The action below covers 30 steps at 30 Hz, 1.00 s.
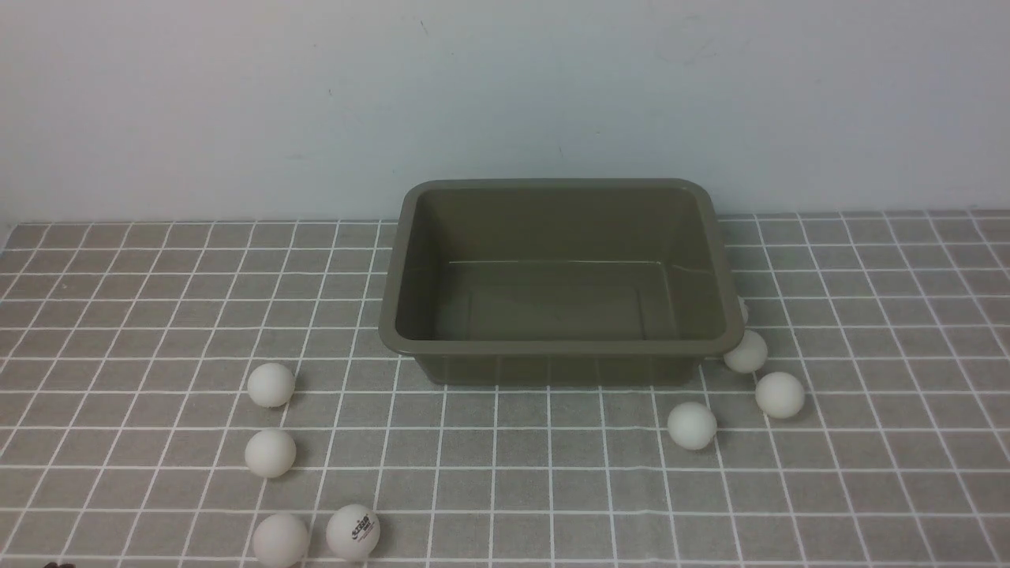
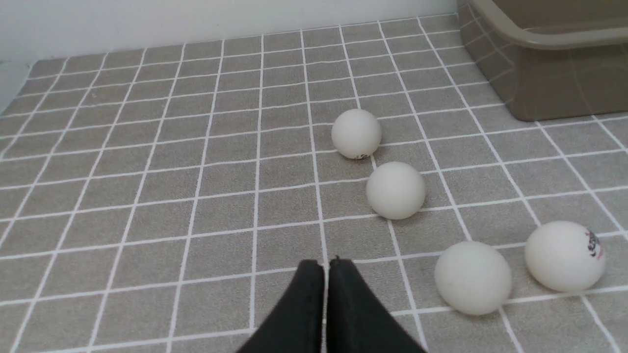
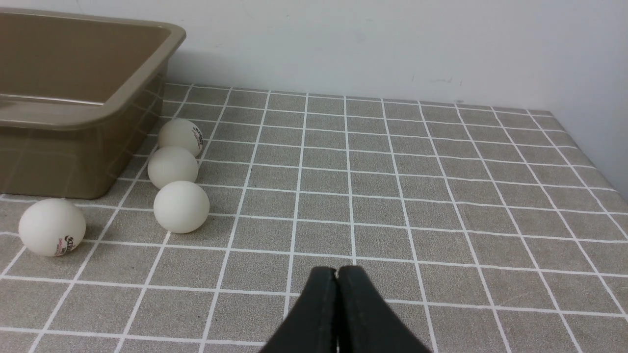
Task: Put the table tennis balls into the box on the grey coffee tablecloth.
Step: 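Reach for and grasp a ping pong ball on the table beside the basket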
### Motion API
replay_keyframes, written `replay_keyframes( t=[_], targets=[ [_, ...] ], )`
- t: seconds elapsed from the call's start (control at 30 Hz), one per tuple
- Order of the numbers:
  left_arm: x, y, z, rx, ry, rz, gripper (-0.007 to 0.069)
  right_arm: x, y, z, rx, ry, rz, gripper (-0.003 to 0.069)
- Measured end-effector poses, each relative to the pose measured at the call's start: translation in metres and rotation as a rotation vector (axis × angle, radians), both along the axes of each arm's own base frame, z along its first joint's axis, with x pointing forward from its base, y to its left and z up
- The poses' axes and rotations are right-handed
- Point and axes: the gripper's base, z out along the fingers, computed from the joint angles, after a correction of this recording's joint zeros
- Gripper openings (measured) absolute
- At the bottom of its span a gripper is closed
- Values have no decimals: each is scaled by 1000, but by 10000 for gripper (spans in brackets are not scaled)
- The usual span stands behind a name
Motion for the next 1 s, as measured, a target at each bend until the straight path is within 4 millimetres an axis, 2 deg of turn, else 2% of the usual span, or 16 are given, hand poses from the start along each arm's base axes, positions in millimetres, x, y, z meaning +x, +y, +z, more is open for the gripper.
replay_keyframes(
  t=[0.27,0.53,0.63,0.73,0.87,0.93,1.0],
  targets=[
    [0,4,0,149,-8,-7,-5,0,0,0,0,0,0,-10],
    [1,4,1,151,-18,-7,-5,0,0,0,0,-1,0,-10],
    [2,1,6,47,-81,-1,-5,0,0,0,5,-6,0,-10],
    [4,-2,16,-154,-175,16,-5,2,3,4,172,-77,-3,-10],
    [4,0,33,-331,-347,41,-5,3,3,20,641,-277,-24,-10],
    [4,1,37,-371,-388,51,-5,2,2,24,729,-330,-29,-10],
    [2,7,51,-497,-550,89,-5,2,-1,30,829,-403,-38,-10]
  ],
)
